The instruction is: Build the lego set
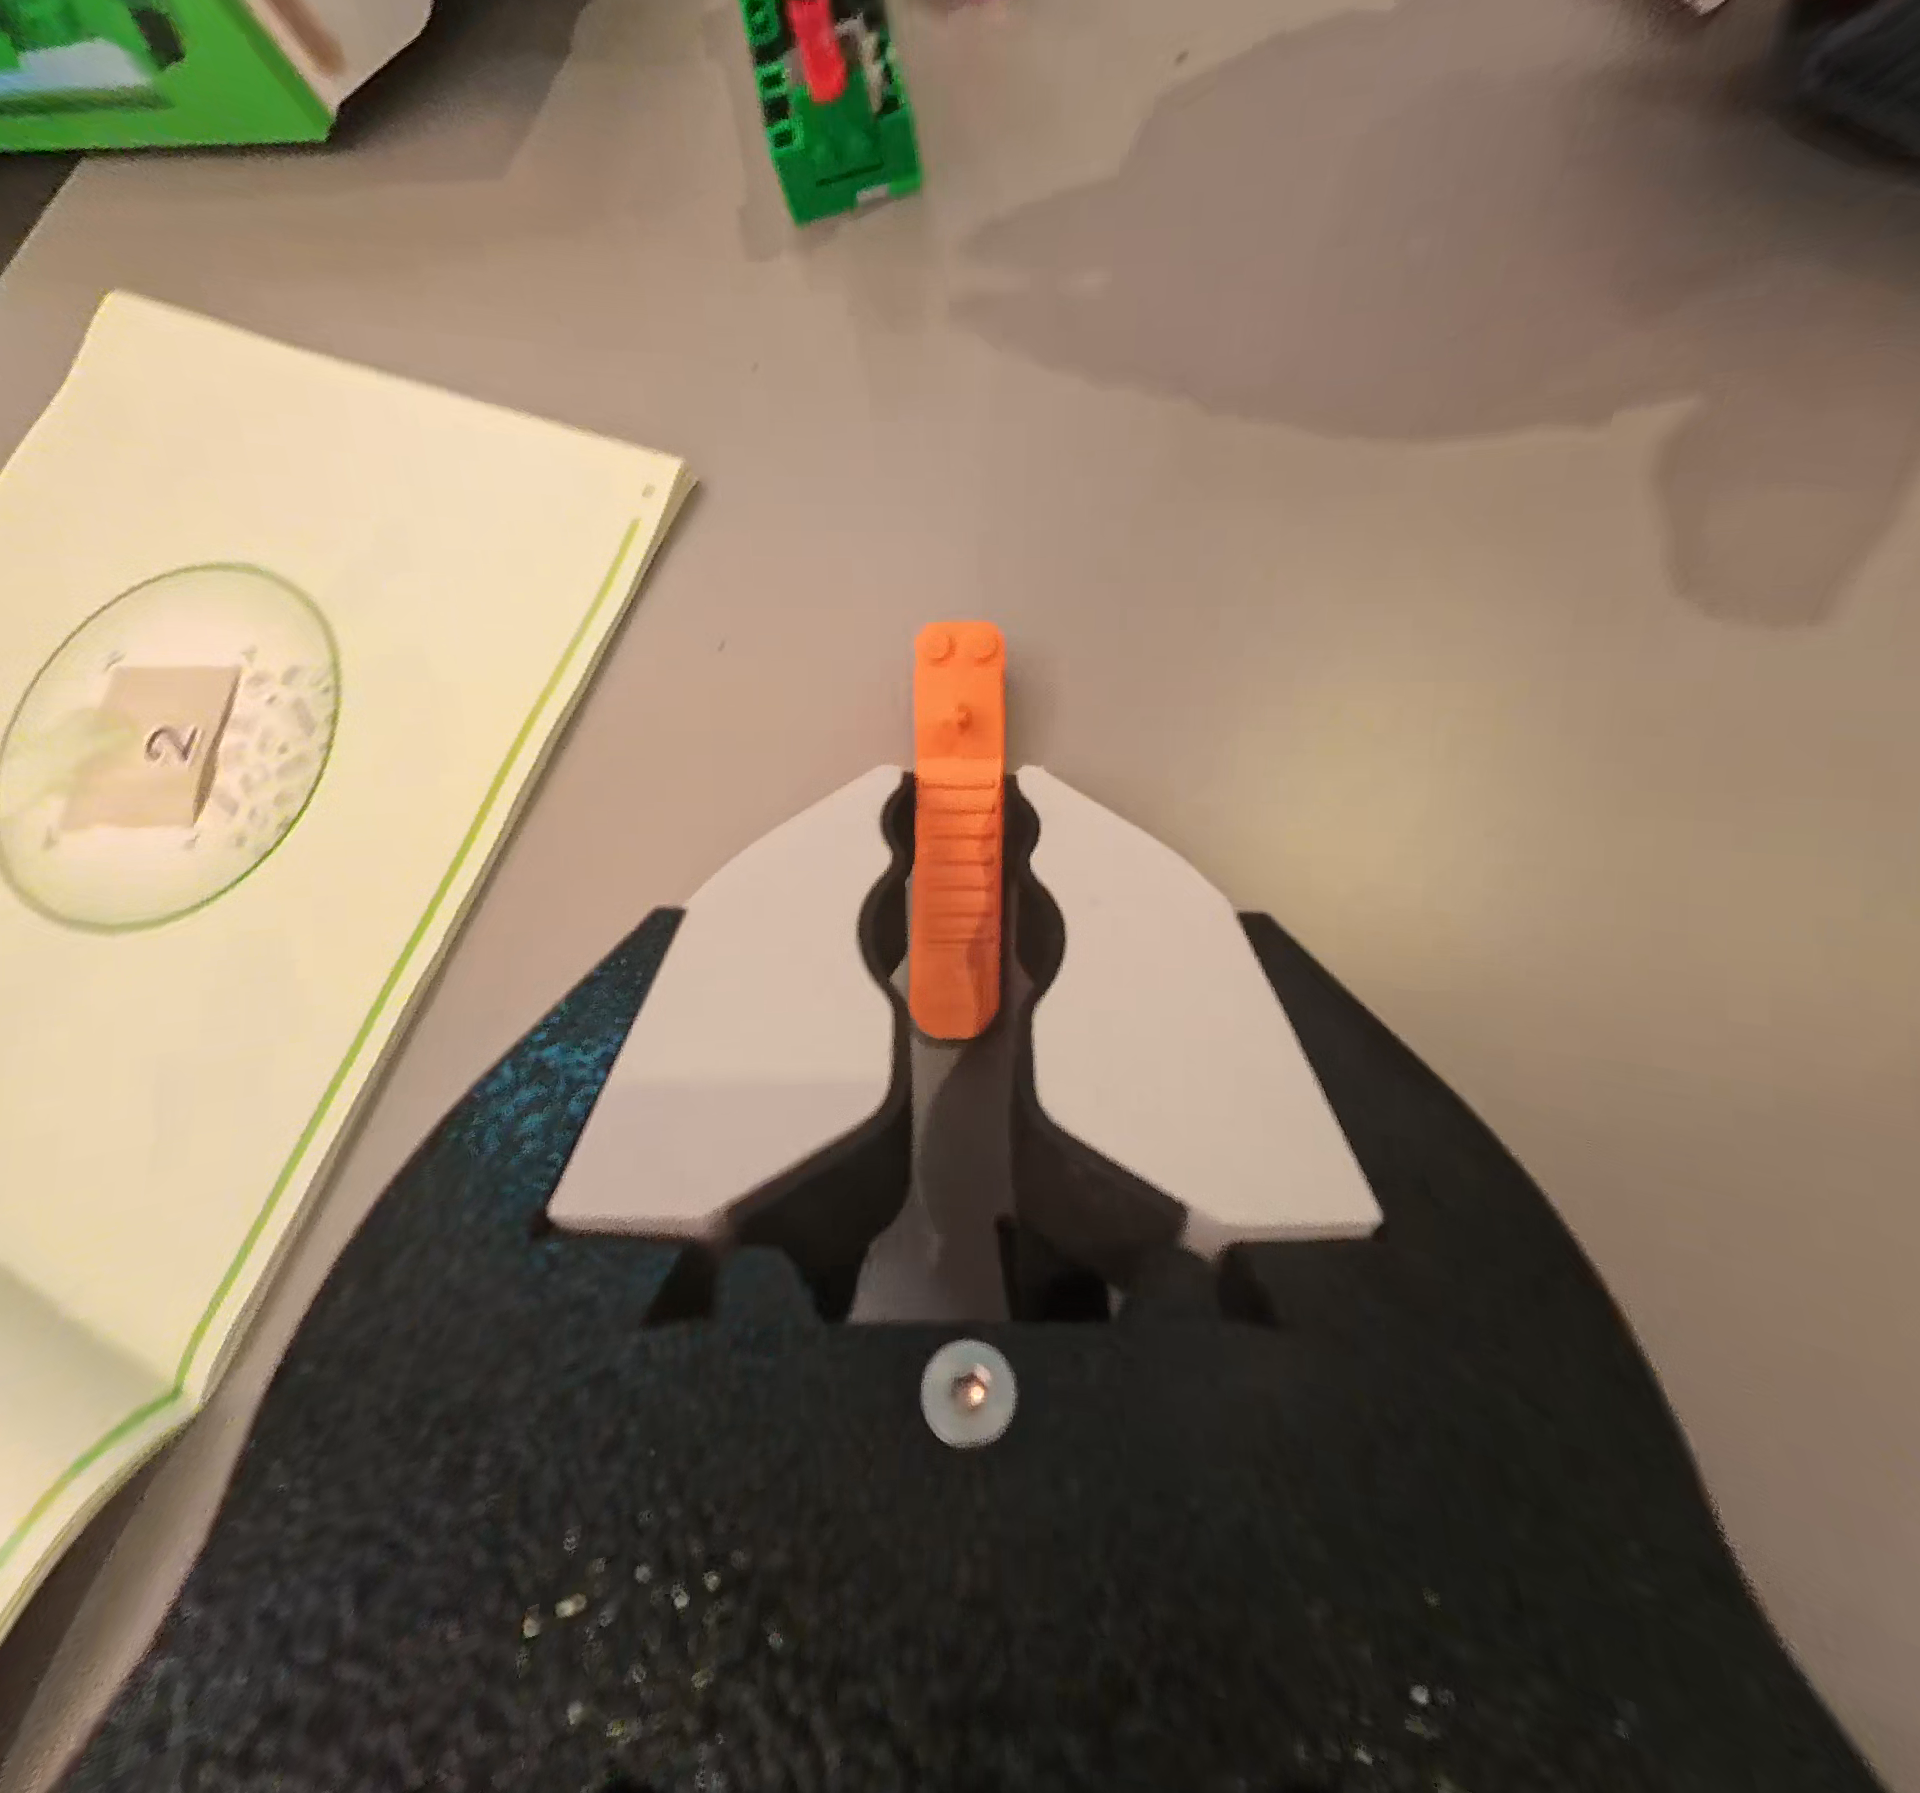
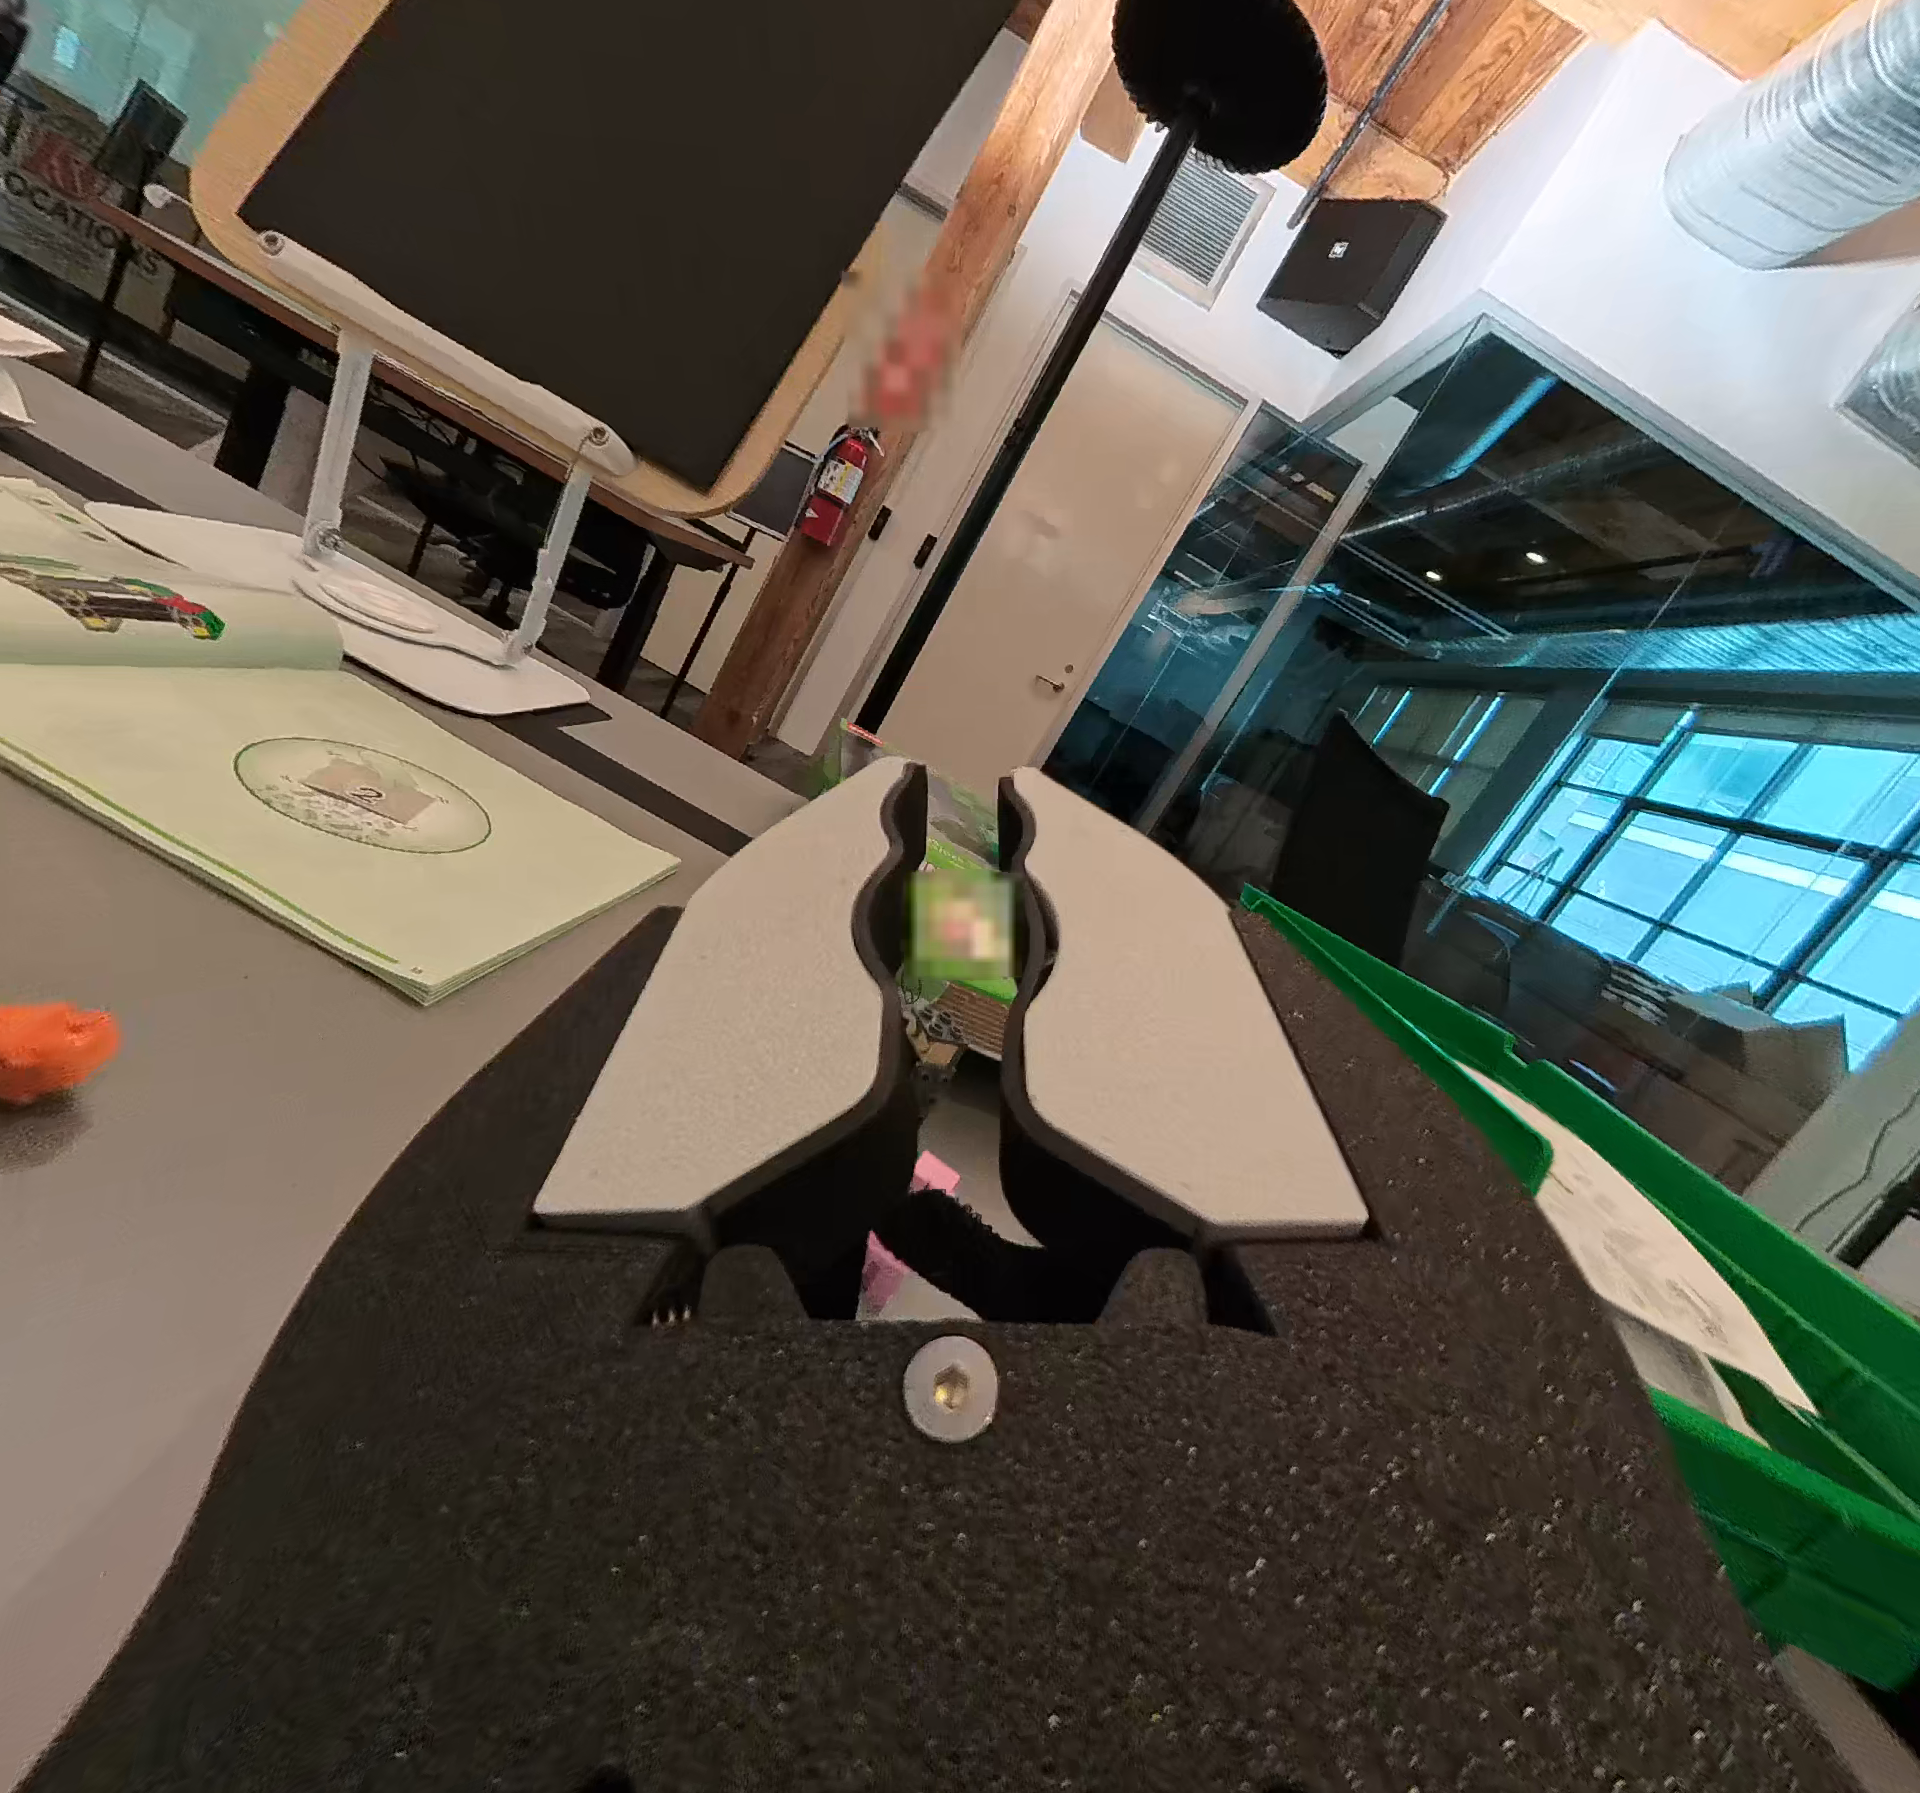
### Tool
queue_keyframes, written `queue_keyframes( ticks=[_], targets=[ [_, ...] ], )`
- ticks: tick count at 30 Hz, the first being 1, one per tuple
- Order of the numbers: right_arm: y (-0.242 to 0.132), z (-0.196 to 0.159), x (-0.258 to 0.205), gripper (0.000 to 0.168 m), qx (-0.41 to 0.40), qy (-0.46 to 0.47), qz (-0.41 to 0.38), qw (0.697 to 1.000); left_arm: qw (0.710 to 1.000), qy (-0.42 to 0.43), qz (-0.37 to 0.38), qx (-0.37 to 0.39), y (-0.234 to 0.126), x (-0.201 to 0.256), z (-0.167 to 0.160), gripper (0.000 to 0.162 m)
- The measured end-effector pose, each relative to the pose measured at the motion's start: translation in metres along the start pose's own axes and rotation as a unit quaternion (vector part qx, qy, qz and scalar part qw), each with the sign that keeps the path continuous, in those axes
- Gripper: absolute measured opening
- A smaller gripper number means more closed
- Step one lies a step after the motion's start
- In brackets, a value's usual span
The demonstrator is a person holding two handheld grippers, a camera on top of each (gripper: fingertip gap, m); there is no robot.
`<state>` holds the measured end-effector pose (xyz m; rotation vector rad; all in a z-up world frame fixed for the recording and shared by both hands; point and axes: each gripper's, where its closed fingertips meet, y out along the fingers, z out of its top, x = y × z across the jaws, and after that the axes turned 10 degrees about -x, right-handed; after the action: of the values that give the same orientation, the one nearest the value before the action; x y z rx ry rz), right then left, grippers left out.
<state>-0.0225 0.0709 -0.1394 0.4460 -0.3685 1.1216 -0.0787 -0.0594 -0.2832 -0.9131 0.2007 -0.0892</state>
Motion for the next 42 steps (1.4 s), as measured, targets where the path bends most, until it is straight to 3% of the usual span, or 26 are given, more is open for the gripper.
queue_keyframes(
  ticks=[4, 8, 11, 16, 20, 25, 29, 34, 42],
  targets=[
    [0.003, 0.001, -0.003, 0.012, -0.005, -0.016, -0.001, 1.000, 1.000, 0.014, -0.004, 0.000, 0.009, 0.004, 0.008, 0.020],
    [0.004, 0.000, -0.002, 0.012, -0.009, -0.014, -0.010, 1.000, 0.999, -0.019, -0.019, 0.027, -0.003, 0.005, 0.012, 0.058],
    [0.004, 0.003, -0.002, 0.012, -0.008, 0.000, -0.016, 1.000, 0.998, -0.025, 0.010, 0.062, -0.035, 0.003, 0.002, 0.067],
    [0.005, 0.024, -0.030, 0.012, 0.012, 0.040, 0.016, 0.999, 0.988, -0.063, 0.080, 0.120, -0.111, -0.004, -0.057, 0.066],
    [0.007, 0.056, -0.086, 0.012, 0.037, 0.107, 0.102, 0.988, 0.963, -0.139, 0.180, 0.146, -0.177, -0.030, -0.126, 0.061],
    [0.003, 0.105, -0.199, 0.015, 0.048, 0.177, 0.288, 0.940, 0.930, -0.229, 0.258, 0.127, -0.232, -0.055, -0.214, 0.060],
    [-0.004, 0.121, -0.293, 0.016, 0.019, 0.125, 0.420, 0.899, 0.930, -0.254, 0.250, 0.087, -0.246, -0.060, -0.264, 0.053],
    [-0.006, 0.137, -0.356, 0.019, 0.024, 0.072, 0.513, 0.855, 0.932, -0.276, 0.215, 0.093, -0.251, -0.059, -0.281, 0.044],
    [0.010, 0.136, -0.434, 0.020, -0.024, -0.005, 0.660, 0.751, 0.948, -0.274, 0.150, 0.055, -0.237, -0.058, -0.287, 0.038]
  ],
)
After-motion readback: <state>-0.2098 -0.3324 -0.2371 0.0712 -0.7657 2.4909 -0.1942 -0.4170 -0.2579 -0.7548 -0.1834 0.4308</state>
